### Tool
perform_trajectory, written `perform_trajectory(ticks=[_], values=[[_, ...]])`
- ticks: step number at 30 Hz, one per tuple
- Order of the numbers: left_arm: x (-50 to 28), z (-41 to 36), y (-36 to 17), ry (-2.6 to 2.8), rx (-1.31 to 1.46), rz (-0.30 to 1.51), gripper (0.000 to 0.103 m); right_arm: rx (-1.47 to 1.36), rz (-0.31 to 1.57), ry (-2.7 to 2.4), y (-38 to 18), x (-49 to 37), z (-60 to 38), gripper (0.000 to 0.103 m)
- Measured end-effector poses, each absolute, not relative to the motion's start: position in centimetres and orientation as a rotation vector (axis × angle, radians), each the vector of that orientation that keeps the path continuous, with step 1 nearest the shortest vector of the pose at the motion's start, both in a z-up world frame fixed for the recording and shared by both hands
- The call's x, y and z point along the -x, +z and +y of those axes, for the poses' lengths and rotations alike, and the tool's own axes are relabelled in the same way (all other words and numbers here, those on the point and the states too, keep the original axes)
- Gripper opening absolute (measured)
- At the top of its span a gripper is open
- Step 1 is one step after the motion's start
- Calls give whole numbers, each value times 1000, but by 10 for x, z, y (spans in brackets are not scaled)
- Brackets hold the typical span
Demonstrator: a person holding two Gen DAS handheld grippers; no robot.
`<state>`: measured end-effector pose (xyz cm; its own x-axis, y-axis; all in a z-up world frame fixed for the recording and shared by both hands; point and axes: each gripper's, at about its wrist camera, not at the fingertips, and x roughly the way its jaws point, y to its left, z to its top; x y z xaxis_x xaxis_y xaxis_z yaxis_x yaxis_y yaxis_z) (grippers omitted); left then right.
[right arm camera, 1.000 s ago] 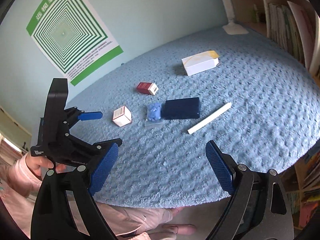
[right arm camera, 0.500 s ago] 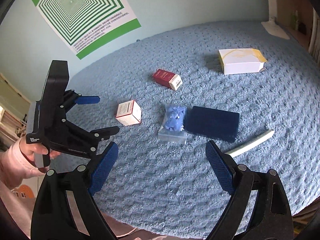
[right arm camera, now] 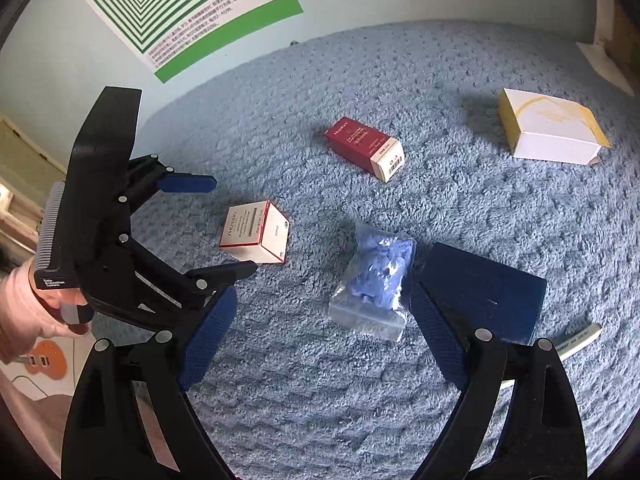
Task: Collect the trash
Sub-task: 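Grasp the small white Shiseido box with the left tool while the right tool grasps the plastic bag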
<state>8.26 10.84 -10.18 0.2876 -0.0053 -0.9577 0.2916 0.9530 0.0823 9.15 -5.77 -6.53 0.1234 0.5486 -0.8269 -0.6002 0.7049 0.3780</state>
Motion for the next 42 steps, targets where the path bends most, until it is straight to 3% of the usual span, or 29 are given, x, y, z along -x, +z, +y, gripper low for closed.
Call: perform_trajectory(ticks=[8,13,18,19,20,21,23,26,42], values=[[-91,105,-116,-311,-293,1269,95,131,1220,848,-84,-106,-45,78],[-97,107,-127,-352,-295,1285,81,182,1227,836,-94,-111,-37,72],[-100,109,-134,-380,-300,1295,75,322,1212,856,-100,-107,-16,71],[-101,110,-135,-385,-296,1300,68,350,1209,850,-102,-106,-13,71],[-102,110,-137,-394,-291,1306,63,365,1204,844,-103,-107,-12,64],[-102,110,-138,-403,-288,1312,60,366,1209,839,-105,-108,-11,49],[-101,109,-137,-413,-287,1305,52,366,1210,815,-105,-111,-12,35],[-106,112,-134,-419,-280,1301,40,326,1217,816,-100,-118,-19,33],[-86,109,-94,-378,-326,1243,40,253,1145,856,-51,-101,-50,32]])
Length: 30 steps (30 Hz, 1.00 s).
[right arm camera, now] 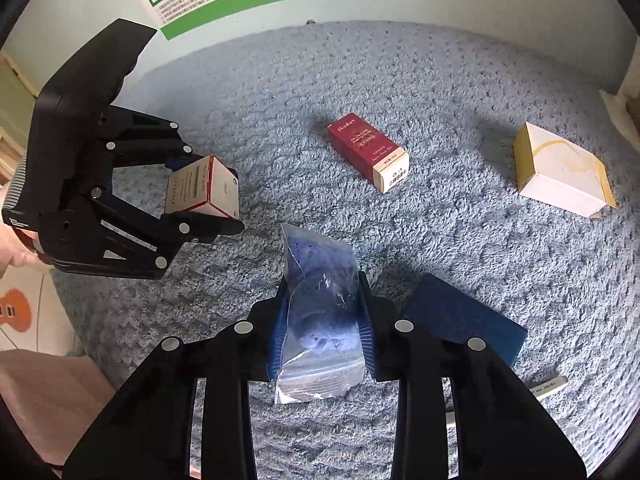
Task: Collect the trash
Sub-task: 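Grasp the small white Shiseido box with the left tool while the right tool grasps the plastic bag, then carry the Shiseido box and plastic bag to the teal wastebasket and open both tools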
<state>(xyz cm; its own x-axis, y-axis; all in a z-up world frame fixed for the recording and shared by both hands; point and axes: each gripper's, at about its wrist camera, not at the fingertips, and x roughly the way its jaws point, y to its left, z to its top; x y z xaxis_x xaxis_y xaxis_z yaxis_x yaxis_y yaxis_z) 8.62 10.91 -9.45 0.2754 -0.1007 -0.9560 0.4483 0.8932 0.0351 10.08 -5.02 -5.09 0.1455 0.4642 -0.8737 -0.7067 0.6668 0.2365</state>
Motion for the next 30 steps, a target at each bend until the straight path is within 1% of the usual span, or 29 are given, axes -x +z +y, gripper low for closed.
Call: perform_trajectory(ticks=[8,14,22,30], values=[[-69,87,-72,-382,-377,1189,40,169,1091,822,-35,-76,-87,32],[-55,54,-60,-424,-433,1155,40,135,1073,764,-29,-51,-118,32],[-24,-8,-52,-526,-525,1126,40,49,1073,638,-27,-1,-189,32],[18,-93,-53,-691,-637,1092,40,-52,1073,467,-32,65,-264,32]])
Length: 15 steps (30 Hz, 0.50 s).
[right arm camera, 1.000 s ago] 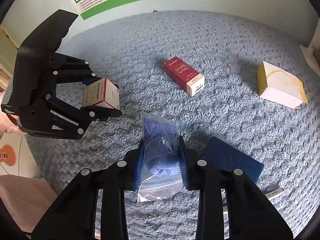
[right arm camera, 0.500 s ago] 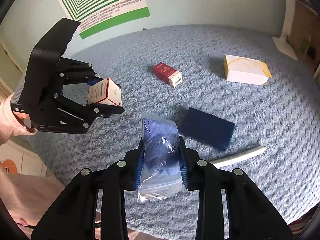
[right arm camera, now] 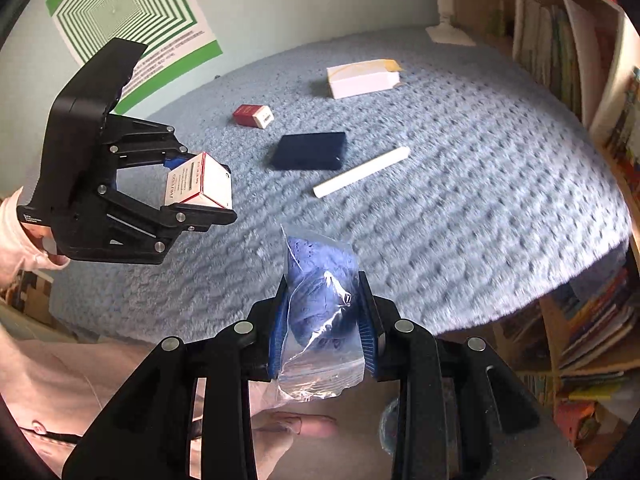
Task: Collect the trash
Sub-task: 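Carry the Shiseido box and plastic bag to the teal wastebasket and open both tools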
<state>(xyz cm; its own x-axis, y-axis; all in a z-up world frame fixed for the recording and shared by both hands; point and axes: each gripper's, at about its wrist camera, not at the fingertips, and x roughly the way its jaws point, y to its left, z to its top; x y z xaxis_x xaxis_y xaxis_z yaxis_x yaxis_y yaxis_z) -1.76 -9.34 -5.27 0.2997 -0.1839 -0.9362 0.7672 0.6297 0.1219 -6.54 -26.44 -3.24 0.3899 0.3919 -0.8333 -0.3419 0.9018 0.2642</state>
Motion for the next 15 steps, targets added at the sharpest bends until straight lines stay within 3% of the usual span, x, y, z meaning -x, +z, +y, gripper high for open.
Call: perform_trajectory(ticks=[15], values=[[124,-259,-85,-1018,-824,1053,40,-342,1073,115,-63,207,-388,32]])
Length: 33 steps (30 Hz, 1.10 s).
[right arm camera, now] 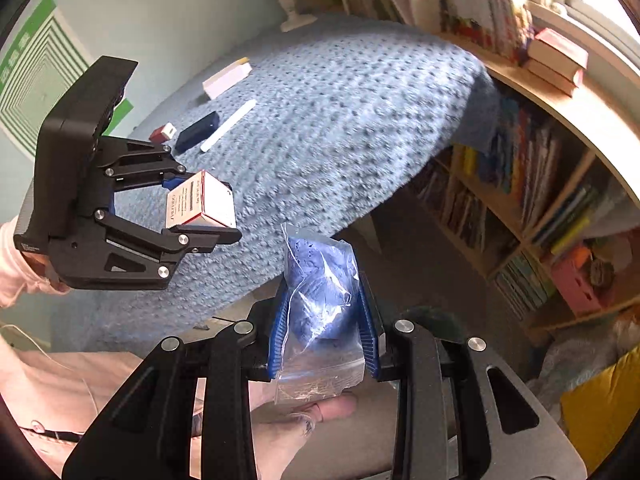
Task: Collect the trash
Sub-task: 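Carry the Shiseido box and plastic bag to the teal wastebasket and open both tools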
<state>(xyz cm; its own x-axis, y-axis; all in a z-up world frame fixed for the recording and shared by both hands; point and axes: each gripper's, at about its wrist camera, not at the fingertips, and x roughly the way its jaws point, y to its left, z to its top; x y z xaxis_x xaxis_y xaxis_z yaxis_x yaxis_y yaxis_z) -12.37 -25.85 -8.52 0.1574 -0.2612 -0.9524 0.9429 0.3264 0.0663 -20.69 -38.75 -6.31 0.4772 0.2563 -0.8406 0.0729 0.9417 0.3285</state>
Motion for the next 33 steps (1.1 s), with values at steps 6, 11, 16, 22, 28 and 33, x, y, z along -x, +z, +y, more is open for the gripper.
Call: perform_trajectory(ticks=[6,11,16,22,28,33], values=[[162,-302,-110,-1107,-884,1072,40,-435,1083,40,-83,246,-415,32],[185,-329,-136,-1147,-916,1089,40,-517,1098,3,-110,266,-435,32],[199,-357,-167,-1165,-947,1139,40,-616,1112,-20,-142,279,-455,32],[206,-382,-196,-1206,-968,1178,41,-684,1118,-43,-171,283,-475,34],[207,-397,-211,-1175,-1009,1137,78,-693,1127,-100,-181,289,-493,72],[200,-394,-209,-1161,-1010,1146,78,-705,1110,-124,-179,301,-506,72]])
